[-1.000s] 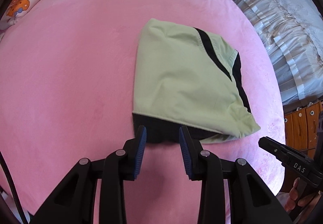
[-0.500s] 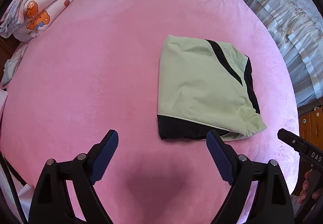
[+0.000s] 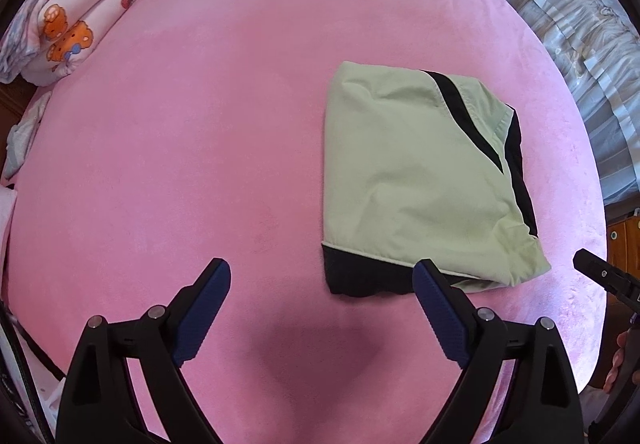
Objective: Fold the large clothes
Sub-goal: 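Open both grippers and release the squared bundle, then grasp the folded bundle with both grippers and lift it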
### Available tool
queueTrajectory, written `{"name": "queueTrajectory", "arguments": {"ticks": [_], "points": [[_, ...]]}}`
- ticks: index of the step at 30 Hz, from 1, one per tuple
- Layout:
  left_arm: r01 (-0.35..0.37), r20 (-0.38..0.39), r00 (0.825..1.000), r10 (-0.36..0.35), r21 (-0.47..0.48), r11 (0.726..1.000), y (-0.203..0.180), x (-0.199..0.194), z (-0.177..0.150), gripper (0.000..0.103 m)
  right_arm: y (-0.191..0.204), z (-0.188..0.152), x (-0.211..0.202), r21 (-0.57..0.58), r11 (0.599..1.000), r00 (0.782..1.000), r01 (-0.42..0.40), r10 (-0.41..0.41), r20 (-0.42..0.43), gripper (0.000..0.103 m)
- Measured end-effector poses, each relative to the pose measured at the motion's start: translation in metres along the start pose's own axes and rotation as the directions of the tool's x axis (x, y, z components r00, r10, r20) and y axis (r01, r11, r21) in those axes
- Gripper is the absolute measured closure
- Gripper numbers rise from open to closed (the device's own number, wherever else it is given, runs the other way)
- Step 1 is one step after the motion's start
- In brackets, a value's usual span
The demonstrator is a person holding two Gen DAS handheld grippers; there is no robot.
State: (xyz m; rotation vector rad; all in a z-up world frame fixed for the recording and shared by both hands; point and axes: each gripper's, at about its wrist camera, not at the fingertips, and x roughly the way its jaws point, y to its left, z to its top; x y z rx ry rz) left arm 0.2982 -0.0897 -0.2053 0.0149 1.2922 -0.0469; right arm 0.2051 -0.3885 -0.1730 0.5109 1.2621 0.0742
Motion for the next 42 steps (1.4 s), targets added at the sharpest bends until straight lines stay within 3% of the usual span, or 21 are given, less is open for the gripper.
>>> {"name": "queueTrajectory", "arguments": {"ticks": [6, 15, 17, 22, 26, 29, 33, 38, 42], "points": [[0.106, -0.018, 0.994, -0.106, 0.016, 0.994, -0.006, 0.021, 0.023, 0.011, -0.012, 0.017, 0.015, 0.026, 0.998, 0.998, -0.064, 0.065, -0.026, 0.032], [0.256, -0.100, 0.960, -0.261, -0.054, 0.965, 0.005, 0.081, 0.060, 0.011, -0.031, 0.051, 0.065, 0.129, 0.977, 0.980, -0.167, 0.179, -0.084, 0.032], [0.301, -0.129, 0.942, -0.309, -0.080, 0.950, 0.009, 0.100, 0.068, 0.012, -0.034, 0.057, 0.078, 0.143, 0.977, 0.980, -0.156, 0.171, -0.097, 0.032], [0.413, -0.189, 0.878, -0.440, -0.164, 0.896, 0.015, 0.142, 0.078, 0.012, -0.048, 0.070, 0.112, 0.210, 0.962, 0.968, -0.176, 0.208, -0.138, 0.032], [0.456, -0.219, 0.839, -0.498, -0.219, 0.863, 0.017, 0.171, 0.079, 0.012, -0.060, 0.075, 0.136, 0.272, 0.938, 0.949, -0.214, 0.265, -0.169, 0.032], [0.505, -0.226, 0.800, -0.557, -0.249, 0.826, 0.014, 0.187, 0.079, 0.012, -0.066, 0.077, 0.152, 0.312, 0.917, 0.931, -0.249, 0.315, -0.185, 0.032], [0.523, -0.231, 0.785, -0.575, -0.252, 0.814, 0.010, 0.200, 0.081, 0.012, -0.067, 0.083, 0.167, 0.329, 0.898, 0.911, -0.291, 0.365, -0.191, 0.032], [0.558, -0.225, 0.748, -0.624, -0.294, 0.776, 0.010, 0.216, 0.084, 0.012, -0.062, 0.093, 0.186, 0.337, 0.880, 0.882, -0.336, 0.419, -0.214, 0.030], [0.574, -0.216, 0.731, -0.647, -0.318, 0.755, 0.009, 0.227, 0.085, 0.011, -0.055, 0.101, 0.201, 0.331, 0.864, 0.853, -0.380, 0.466, -0.235, 0.030]]}}
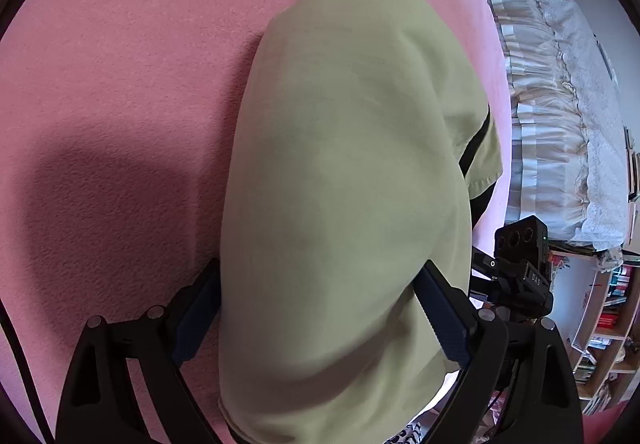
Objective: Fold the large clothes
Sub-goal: 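Grasp the folded bundle with both grippers and lift it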
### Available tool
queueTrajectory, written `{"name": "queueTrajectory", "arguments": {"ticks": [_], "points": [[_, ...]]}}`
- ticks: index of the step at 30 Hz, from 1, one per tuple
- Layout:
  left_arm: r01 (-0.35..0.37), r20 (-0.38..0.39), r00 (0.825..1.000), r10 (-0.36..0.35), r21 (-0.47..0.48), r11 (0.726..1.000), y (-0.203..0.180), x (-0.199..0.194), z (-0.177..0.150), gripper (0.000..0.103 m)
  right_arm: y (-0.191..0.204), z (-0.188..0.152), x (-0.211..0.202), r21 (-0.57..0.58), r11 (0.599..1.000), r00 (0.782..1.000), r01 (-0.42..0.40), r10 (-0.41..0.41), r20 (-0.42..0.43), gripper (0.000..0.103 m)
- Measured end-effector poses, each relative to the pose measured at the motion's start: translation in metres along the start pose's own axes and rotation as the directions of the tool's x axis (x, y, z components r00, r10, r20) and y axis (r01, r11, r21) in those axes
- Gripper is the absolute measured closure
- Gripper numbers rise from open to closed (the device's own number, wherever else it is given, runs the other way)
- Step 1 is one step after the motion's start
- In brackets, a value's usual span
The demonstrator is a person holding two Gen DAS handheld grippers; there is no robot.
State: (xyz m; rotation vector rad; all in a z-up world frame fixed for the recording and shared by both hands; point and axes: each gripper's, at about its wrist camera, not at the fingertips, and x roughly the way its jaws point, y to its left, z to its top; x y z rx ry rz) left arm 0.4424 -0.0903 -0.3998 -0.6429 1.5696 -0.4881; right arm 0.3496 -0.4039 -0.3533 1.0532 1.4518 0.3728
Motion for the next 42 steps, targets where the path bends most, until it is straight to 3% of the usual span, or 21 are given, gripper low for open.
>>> {"name": "queueTrajectory", "arguments": {"ticks": [6, 13, 16, 20, 26, 37, 42], "points": [[-0.033, 0.005, 0.999, 0.033, 0.010, 0.999, -0.009, 0.009, 0.000, 0.011, 0.016, 0.001, 0.008, -0.077, 0.997, 1.000, 0.023, -0.024, -0.019, 0.033], [-0.117, 0.059, 0.991, 0.117, 0.010, 0.993, -0.022, -0.001, -0.009, 0.038, 0.024, -0.009, 0.005, -0.089, 0.996, 0.999, 0.030, -0.027, 0.037, 0.079], [-0.152, 0.092, 0.984, 0.149, 0.017, 0.988, -0.030, -0.007, -0.014, 0.050, 0.032, -0.016, 0.004, -0.109, 0.993, 0.998, 0.037, -0.031, 0.060, 0.086], [-0.188, 0.130, 0.975, 0.183, 0.031, 0.982, -0.045, -0.016, -0.021, 0.063, 0.047, -0.021, -0.002, -0.149, 0.986, 0.995, 0.074, -0.062, 0.084, 0.090], [-0.228, 0.187, 0.959, 0.211, 0.071, 0.971, -0.066, -0.040, -0.035, 0.071, 0.071, -0.033, -0.016, -0.238, 0.964, 0.989, 0.114, -0.087, 0.120, 0.093], [-0.244, 0.296, 0.933, 0.204, 0.107, 0.964, -0.095, -0.098, -0.066, 0.075, 0.093, -0.070, -0.034, -0.327, 0.941, 0.987, 0.092, -0.043, 0.154, 0.094], [-0.253, 0.357, 0.913, 0.197, 0.115, 0.961, -0.099, -0.136, -0.072, 0.076, 0.114, -0.084, -0.034, -0.366, 0.928, 0.987, 0.067, -0.008, 0.159, 0.094]]}}
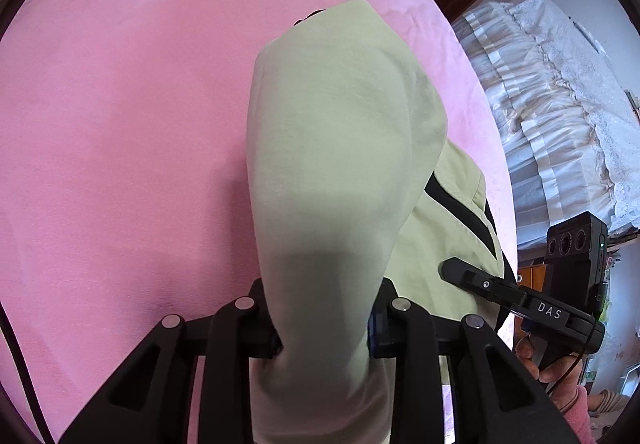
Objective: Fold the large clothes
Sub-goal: 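Grasp the folded bundle with both grippers and lift it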
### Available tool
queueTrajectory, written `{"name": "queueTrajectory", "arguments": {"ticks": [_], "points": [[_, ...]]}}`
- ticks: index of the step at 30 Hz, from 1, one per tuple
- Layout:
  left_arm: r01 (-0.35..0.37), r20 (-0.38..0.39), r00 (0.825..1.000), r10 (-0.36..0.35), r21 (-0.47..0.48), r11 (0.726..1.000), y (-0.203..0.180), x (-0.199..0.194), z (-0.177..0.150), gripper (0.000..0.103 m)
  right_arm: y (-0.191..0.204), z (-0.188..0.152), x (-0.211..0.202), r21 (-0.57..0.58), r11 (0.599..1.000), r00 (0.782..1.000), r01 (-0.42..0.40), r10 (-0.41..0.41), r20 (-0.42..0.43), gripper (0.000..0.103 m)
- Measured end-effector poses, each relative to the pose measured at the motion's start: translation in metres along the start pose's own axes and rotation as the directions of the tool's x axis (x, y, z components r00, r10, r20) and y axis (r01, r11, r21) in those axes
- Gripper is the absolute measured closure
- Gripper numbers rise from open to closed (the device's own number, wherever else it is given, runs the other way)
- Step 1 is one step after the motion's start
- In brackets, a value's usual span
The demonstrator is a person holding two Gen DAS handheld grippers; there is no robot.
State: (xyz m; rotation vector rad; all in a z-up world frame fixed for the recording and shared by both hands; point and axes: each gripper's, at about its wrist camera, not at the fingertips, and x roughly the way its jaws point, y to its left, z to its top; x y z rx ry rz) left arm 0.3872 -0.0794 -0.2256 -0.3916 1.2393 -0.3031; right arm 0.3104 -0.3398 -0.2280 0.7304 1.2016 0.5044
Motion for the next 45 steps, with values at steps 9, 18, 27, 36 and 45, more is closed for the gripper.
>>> {"name": "queueTrajectory", "arguments": {"ticks": [9, 18, 27, 36, 45], "points": [[0.005, 0.117, 0.993, -0.008, 0.026, 1.000, 0.064, -0.095, 0.032, 0.076, 0.098, 0.008, 0.022, -0.124, 0.991, 0.998, -0.043, 0.047, 0.031, 0.094], [0.002, 0.180, 0.983, -0.016, 0.076, 0.997, 0.179, -0.195, 0.095, 0.076, 0.234, 0.006, 0.084, -0.186, 0.981, 0.990, -0.054, 0.077, 0.119, 0.094], [-0.051, 0.205, 0.978, 0.036, 0.071, 0.996, 0.321, -0.246, 0.155, 0.076, 0.340, 0.005, 0.196, -0.186, 0.978, 0.984, -0.094, 0.120, 0.131, 0.094], [-0.068, 0.175, 0.982, 0.065, 0.011, 0.998, 0.472, -0.223, 0.200, 0.076, 0.398, 0.024, 0.321, -0.194, 0.978, 0.993, -0.081, 0.095, 0.063, 0.094], [-0.056, 0.052, 0.997, 0.061, -0.093, 0.994, 0.610, -0.126, 0.224, 0.076, 0.396, 0.046, 0.453, -0.224, 0.974, 0.998, -0.019, 0.004, -0.066, 0.095]]}}
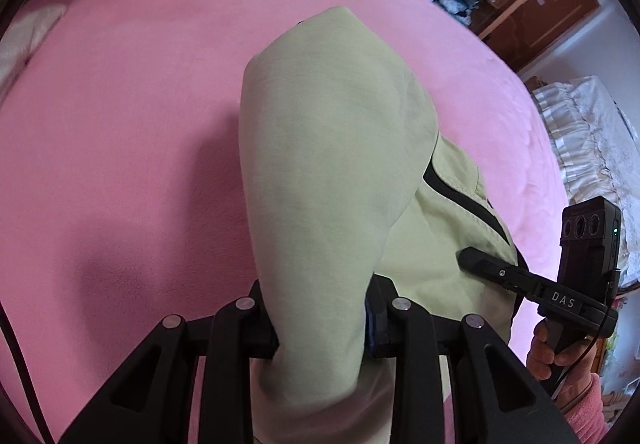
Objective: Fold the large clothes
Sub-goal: 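Grasp the folded bundle with both grippers and lift it, then toss the folded bundle toward the pillows with both grippers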
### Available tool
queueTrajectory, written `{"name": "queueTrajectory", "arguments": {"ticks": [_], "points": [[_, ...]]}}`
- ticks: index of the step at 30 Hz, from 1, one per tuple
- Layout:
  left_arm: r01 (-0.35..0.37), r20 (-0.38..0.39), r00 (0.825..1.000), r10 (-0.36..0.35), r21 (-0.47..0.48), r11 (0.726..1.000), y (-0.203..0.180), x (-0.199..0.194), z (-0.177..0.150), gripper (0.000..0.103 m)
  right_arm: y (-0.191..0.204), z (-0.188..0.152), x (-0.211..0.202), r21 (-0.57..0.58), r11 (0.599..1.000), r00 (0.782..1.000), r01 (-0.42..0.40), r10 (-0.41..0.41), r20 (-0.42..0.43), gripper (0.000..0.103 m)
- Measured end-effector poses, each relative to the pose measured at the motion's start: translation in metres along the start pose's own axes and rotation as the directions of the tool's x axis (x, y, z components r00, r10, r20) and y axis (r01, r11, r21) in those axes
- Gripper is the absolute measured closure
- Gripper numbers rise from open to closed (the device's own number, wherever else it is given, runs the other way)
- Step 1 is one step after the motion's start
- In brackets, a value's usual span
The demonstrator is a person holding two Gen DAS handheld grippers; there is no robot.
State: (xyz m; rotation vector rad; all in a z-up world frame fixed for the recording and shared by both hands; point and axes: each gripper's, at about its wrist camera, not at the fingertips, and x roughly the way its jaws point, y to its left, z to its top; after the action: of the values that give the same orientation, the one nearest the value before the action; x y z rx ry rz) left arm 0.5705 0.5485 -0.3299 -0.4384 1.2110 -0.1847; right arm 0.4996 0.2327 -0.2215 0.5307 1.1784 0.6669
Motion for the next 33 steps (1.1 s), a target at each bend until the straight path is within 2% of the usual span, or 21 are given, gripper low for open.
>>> {"name": "queueTrajectory", "arguments": {"ticks": [2, 6, 8, 9, 11, 12, 14, 15, 16, 17, 21, 23, 25, 28, 30, 33], "points": [[0.002, -0.011, 1.000, -0.002, -0.006, 1.000, 0.018, 0.018, -0.001, 0.074, -0.008, 0.000, 0.026, -0.011, 1.000, 0.999, 0.023, -0.023, -0.040, 0.095], [0.089, 0.001, 0.996, -0.089, -0.012, 0.996, 0.049, 0.033, -0.003, 0.069, -0.020, 0.001, 0.049, -0.026, 0.999, 0.998, 0.025, -0.027, -0.052, 0.094], [0.098, -0.007, 0.995, -0.098, 0.012, 0.995, 0.056, 0.038, -0.004, 0.059, -0.026, -0.002, 0.058, -0.023, 0.999, 0.997, 0.038, -0.040, -0.066, 0.092], [0.089, -0.016, 0.996, -0.088, 0.020, 0.996, 0.061, 0.042, -0.003, 0.055, -0.028, -0.001, 0.063, -0.013, 0.999, 0.996, 0.045, -0.046, -0.073, 0.090], [0.072, -0.026, 0.997, -0.072, 0.012, 0.997, 0.066, 0.043, 0.000, 0.040, -0.036, -0.004, 0.065, 0.027, 0.999, 0.996, 0.046, -0.044, -0.081, 0.085], [0.057, -0.027, 0.998, -0.057, 0.006, 0.998, 0.067, 0.041, 0.001, 0.036, -0.037, -0.005, 0.063, 0.040, 0.998, 0.996, 0.046, -0.043, -0.081, 0.084], [0.014, -0.024, 1.000, -0.014, -0.002, 1.000, 0.068, 0.037, -0.001, 0.025, -0.038, -0.004, 0.058, 0.047, 0.997, 0.995, 0.058, -0.054, -0.078, 0.074], [-0.010, -0.018, 1.000, 0.010, -0.003, 1.000, 0.069, 0.035, -0.001, 0.023, -0.037, -0.004, 0.055, 0.042, 0.994, 0.992, 0.097, -0.094, -0.080, 0.056], [-0.027, -0.011, 1.000, 0.027, -0.002, 1.000, 0.069, 0.032, -0.002, 0.022, -0.037, -0.002, 0.052, 0.033, 0.989, 0.987, 0.147, -0.144, -0.078, 0.044], [-0.042, -0.006, 0.999, 0.042, -0.002, 0.999, 0.065, 0.026, -0.008, 0.021, -0.039, -0.003, 0.046, 0.024, 0.984, 0.983, 0.175, -0.173, -0.070, 0.043], [-0.104, 0.023, 0.994, 0.106, -0.071, 0.992, 0.066, -0.002, -0.018, 0.018, -0.050, -0.012, 0.017, 0.060, 0.984, 0.986, 0.166, -0.163, -0.039, 0.043], [-0.137, 0.066, 0.987, 0.144, -0.107, 0.985, 0.063, -0.021, -0.024, 0.018, -0.050, -0.015, 0.009, 0.061, 0.982, 0.984, 0.178, -0.176, -0.037, 0.043], [-0.177, 0.125, 0.973, 0.193, -0.132, 0.975, 0.055, -0.046, -0.033, 0.018, -0.046, -0.019, -0.002, 0.057, 0.981, 0.983, 0.184, -0.183, -0.016, 0.043], [-0.250, 0.201, 0.939, 0.278, -0.153, 0.956, 0.022, -0.079, -0.040, 0.018, -0.045, -0.032, -0.030, 0.065, 0.974, 0.976, 0.216, -0.218, 0.027, 0.043], [-0.274, 0.245, 0.919, 0.310, -0.170, 0.947, -0.001, -0.097, -0.051, 0.018, -0.041, -0.039, -0.045, 0.074, 0.966, 0.966, 0.249, -0.253, 0.056, 0.040], [-0.282, 0.263, 0.913, 0.313, -0.147, 0.948, -0.043, -0.113, -0.068, 0.018, -0.039, -0.059, -0.079, 0.087, 0.945, 0.941, 0.314, -0.322, 0.102, 0.035]]}}
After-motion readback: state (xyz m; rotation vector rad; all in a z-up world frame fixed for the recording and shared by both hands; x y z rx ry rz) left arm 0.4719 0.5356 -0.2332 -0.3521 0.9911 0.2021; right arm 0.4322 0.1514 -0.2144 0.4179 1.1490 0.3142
